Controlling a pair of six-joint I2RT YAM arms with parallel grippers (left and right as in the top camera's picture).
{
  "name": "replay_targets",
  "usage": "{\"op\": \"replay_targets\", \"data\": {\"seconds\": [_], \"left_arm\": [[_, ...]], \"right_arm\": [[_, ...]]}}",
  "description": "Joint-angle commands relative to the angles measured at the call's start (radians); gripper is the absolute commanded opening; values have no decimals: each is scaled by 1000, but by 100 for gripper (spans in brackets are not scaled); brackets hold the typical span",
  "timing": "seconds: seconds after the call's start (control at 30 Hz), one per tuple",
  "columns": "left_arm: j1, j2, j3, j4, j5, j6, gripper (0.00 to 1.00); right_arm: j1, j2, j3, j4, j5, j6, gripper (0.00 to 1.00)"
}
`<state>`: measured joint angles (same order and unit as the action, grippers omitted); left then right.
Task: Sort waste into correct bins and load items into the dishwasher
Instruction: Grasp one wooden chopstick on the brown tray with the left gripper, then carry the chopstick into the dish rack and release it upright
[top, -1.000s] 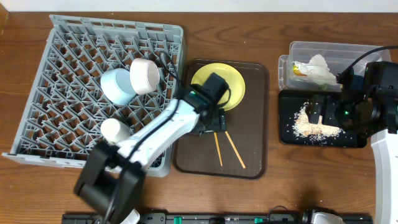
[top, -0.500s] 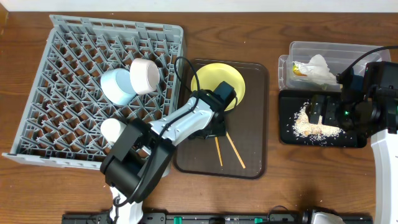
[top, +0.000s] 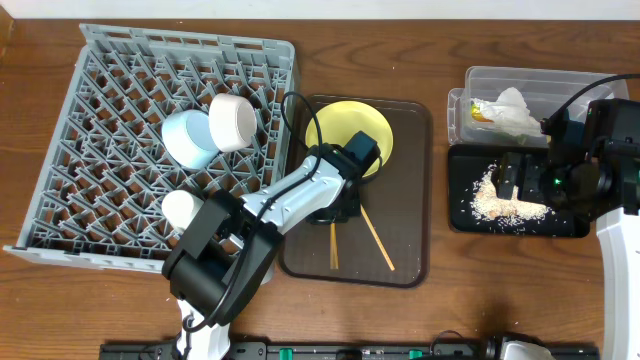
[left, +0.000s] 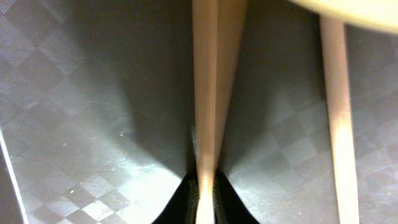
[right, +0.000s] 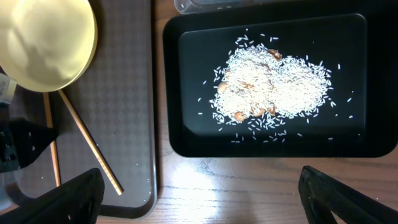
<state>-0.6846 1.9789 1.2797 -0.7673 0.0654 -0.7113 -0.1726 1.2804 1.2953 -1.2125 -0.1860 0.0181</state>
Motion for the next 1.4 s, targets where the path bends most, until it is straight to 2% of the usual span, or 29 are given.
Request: {"op": "replay_targets", "data": {"seconds": [0.0, 0.37, 0.53, 0.7, 0.83, 0.93, 1.07, 1.27, 1.37], "left_arm": [[4, 54, -16, -37, -33, -8, 6], [79, 9, -15, -118, -60, -1, 6], [84, -102, -15, -137, -158, 0, 6], [84, -206, -14, -137, -163, 9, 6], [83, -273, -14, -138, -154, 93, 6], [87, -352, -14, -158, -158, 205, 6], [122, -455, -14, -200, -175, 246, 6], [186, -567, -14, -254, -175, 529, 6], [218, -576, -14, -264, -175, 566, 6]], "right_arm": [[-10, -6, 16, -4, 2, 3, 98], [-10, -6, 16, -8, 2, 3, 98], [-10, -6, 16, -8, 2, 3, 98], [-10, -6, 16, -8, 2, 3, 98], [-10, -6, 16, -8, 2, 3, 98], [-10, -6, 15, -8, 2, 3, 98], [-10, -6, 15, -7, 2, 3, 98], [-10, -6, 16, -8, 2, 3, 98], [-10, -6, 16, -7, 2, 3, 98]]}}
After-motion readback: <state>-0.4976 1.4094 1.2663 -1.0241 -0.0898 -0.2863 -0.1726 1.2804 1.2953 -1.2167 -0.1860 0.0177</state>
